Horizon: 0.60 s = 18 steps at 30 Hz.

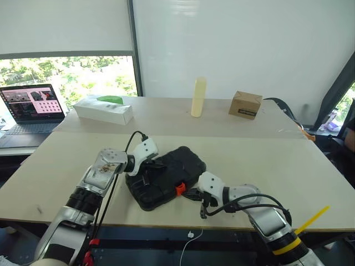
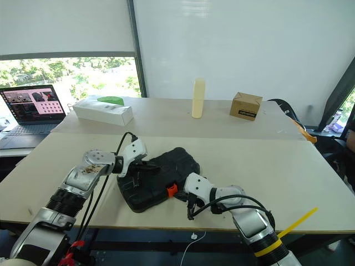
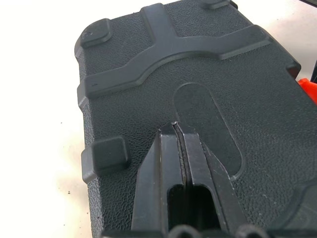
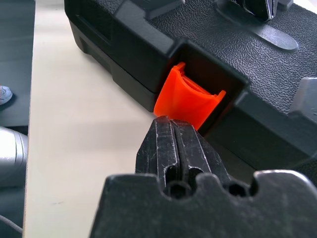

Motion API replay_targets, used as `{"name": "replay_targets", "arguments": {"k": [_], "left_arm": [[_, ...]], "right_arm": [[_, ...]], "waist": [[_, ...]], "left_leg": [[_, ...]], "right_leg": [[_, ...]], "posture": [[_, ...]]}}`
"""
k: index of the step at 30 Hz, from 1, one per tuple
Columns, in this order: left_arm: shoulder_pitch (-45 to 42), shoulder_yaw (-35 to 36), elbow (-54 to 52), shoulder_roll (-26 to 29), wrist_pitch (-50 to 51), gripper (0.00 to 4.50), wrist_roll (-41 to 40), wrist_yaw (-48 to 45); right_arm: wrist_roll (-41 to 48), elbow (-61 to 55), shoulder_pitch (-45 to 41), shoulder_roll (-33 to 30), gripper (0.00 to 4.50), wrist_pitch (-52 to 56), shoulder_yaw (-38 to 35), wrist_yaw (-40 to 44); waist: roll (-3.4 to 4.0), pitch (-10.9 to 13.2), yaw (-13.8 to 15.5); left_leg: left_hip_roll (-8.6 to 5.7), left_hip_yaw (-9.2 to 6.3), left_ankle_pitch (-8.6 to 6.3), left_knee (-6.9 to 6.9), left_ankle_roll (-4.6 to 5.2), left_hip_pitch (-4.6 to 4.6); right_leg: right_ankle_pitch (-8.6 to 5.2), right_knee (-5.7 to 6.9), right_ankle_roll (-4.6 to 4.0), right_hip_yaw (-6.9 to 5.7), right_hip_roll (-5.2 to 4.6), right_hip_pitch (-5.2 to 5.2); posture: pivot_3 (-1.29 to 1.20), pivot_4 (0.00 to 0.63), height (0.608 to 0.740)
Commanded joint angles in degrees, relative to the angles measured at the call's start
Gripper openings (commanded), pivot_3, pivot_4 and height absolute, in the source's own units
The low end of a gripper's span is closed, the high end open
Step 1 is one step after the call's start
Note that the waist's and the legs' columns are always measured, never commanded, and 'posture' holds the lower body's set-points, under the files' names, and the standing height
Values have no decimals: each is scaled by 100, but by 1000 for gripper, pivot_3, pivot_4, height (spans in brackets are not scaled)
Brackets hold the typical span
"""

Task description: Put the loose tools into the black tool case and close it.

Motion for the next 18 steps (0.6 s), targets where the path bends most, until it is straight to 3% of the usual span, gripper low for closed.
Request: {"name": "replay_targets", "arguments": {"k": [1, 6, 9, 10, 13, 18], "left_arm": [[458, -548, 707, 28, 267, 33, 455, -111], [550, -366, 729, 66, 87, 33, 337, -91], [668, 455, 594, -55, -470, 33, -283, 10], [728, 725, 520, -54, -567, 275, -490, 12], [1215, 1398, 124, 367, -1198, 1106, -988, -521], [2120, 2324, -51, 1035, -1839, 3001, -1369, -747]], "right_arm": [[30, 2, -308, 229, 0, -236, -245, -336], [145, -161, -157, 199, 0, -301, -368, -268], [459, -668, 196, -115, 0, -309, -670, -28], [623, -852, 339, -228, 0, -267, -832, 54], [1293, -1436, 976, -671, 794, -15, -1570, 280], [1429, -1482, 2039, -1309, 2557, -913, -2504, 578]], "waist": [[-1, -5, -3], [0, -6, -5], [0, -6, -9], [5, -3, -4], [4, -1, -12], [3, 6, -4]], "left_leg": [[0, 1, 0, -1, 0, 2], [2, 4, 0, -6, 0, 4], [2, 8, 0, -21, 0, 4], [0, 11, 1, -32, -1, 4], [-5, 12, 1, -78, -2, 0], [3, 8, -22, -110, -29, 1]], "right_leg": [[0, 0, -1, 0, 1, 1], [-12, 0, -23, 6, 1, -1], [-9, -1, -25, 16, 1, -9], [-5, -1, -27, 20, -2, -14], [6, -17, -44, 22, -5, -25], [-43, -19, -63, 9, 5, -37]], "posture": [[0, 150, 740], [0, 150, 740], [0, 150, 740], [0, 150, 740], [0, 150, 740], [0, 150, 740]]}}
